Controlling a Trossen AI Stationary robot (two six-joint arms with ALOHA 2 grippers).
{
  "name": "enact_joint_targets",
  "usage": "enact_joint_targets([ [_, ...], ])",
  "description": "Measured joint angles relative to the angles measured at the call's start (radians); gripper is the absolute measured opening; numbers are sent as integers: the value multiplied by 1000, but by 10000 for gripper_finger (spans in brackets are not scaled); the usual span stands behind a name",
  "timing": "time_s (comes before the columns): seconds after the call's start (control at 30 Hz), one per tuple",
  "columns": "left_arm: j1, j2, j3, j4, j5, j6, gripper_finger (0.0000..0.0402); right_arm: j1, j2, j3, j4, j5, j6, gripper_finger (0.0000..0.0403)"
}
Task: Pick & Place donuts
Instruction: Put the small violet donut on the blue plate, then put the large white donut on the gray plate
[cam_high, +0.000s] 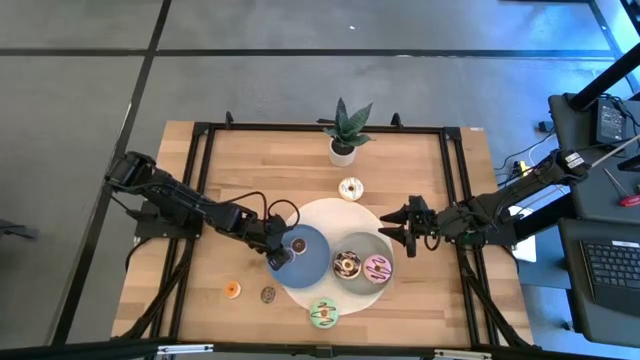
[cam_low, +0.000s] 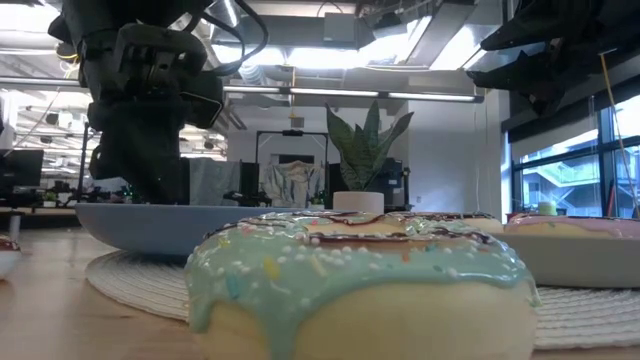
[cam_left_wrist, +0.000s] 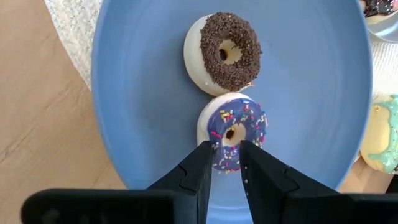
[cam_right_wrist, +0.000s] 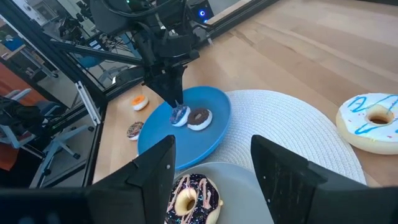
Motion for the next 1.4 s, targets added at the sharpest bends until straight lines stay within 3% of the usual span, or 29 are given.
enact_joint_targets([
  [0.4,3,-78,1,-98,-24,0,78,0,0,0,-5,0,0,211],
  [0.67,6,-205,1,-119,-119,55,81,-1,0,0,3,0,0,211],
  [0.87,6,-297,1,-122,-253,53,81,-9,0,0,12,10,46,211],
  [1.0,7,-345,1,-121,-343,78,86,-109,0,0,55,24,107,211],
  [1.13,18,-371,1,-115,-421,104,89,-254,0,7,63,-145,102,211],
  [1.23,43,-377,1,-113,-426,128,88,-360,1,39,-8,-281,106,211],
  [1.4,79,-377,1,-114,-417,148,88,-508,43,117,-203,-304,105,211],
])
